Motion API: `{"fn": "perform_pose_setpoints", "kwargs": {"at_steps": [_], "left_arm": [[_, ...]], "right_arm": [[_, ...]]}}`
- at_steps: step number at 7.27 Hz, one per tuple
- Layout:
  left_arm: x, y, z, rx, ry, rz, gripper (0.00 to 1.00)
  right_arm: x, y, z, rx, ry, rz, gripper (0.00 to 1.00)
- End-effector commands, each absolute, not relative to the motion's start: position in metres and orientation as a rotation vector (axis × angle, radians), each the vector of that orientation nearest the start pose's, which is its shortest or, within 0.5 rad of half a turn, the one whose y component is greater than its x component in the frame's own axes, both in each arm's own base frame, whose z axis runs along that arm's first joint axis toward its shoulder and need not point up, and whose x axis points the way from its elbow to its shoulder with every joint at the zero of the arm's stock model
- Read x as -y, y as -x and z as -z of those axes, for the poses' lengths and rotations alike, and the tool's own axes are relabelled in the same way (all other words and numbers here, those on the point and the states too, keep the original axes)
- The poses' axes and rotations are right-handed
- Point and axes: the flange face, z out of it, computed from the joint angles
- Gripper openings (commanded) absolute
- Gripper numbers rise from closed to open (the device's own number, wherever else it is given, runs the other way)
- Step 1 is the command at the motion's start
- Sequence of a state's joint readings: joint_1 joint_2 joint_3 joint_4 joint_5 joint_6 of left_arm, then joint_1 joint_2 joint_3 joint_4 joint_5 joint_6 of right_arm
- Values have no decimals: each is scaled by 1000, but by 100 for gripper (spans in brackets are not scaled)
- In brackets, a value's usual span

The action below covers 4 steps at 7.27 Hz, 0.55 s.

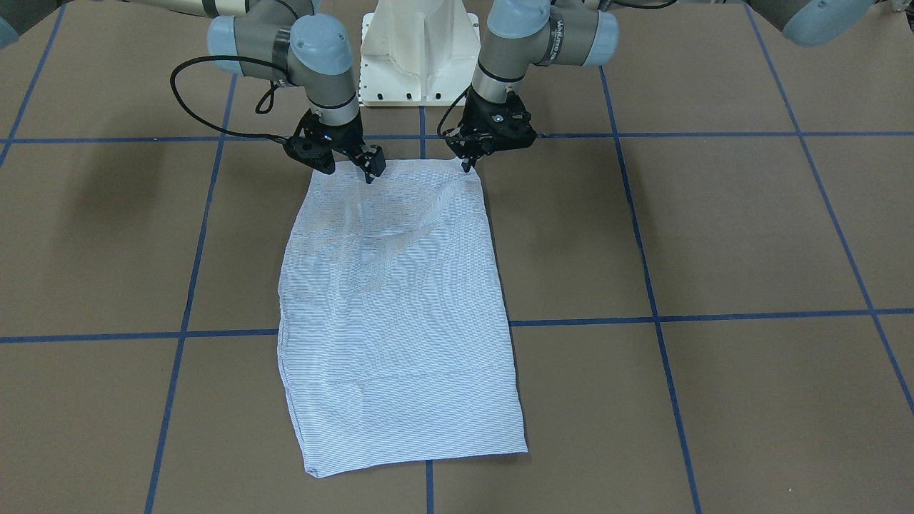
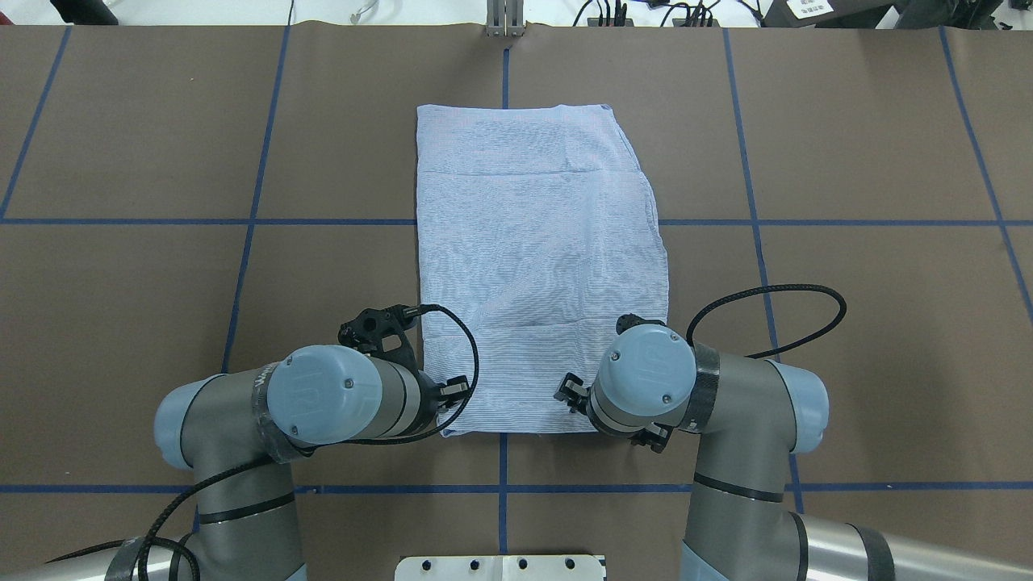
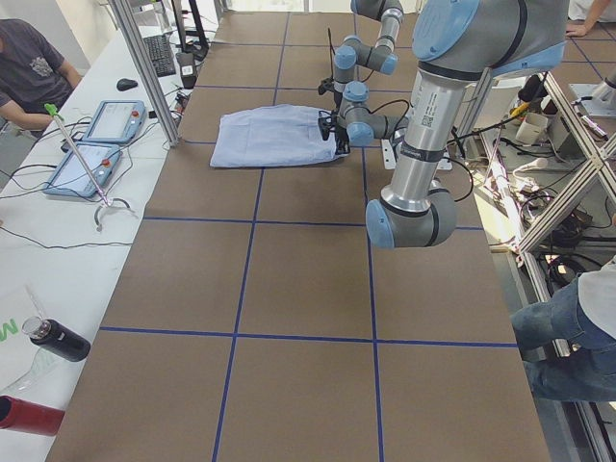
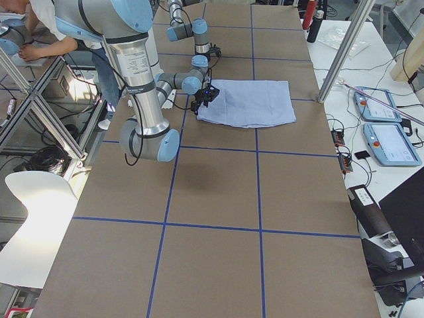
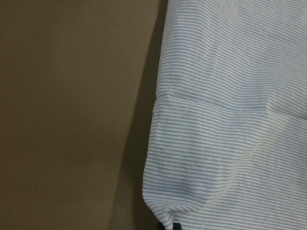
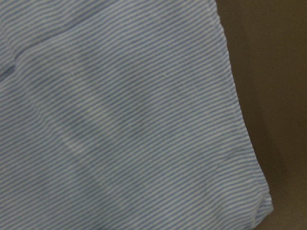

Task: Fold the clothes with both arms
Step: 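Grasp the near edge of the shirt with both grippers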

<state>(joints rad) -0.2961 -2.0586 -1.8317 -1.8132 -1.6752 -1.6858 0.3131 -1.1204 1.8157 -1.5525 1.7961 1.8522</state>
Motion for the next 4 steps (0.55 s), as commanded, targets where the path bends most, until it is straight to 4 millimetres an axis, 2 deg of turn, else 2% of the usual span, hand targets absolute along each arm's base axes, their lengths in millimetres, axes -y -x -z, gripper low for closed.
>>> {"fn": "perform_pose_setpoints", "kwargs": {"at_steps": [1,4], "left_arm": [[300,-561,-242,-999,6,325,0],[300,-561,-242,-999,6,325,0]], "right_arm": [[292,565,-304,709,217,-488,100],[290,564,-304,709,217,-487,100]]}}
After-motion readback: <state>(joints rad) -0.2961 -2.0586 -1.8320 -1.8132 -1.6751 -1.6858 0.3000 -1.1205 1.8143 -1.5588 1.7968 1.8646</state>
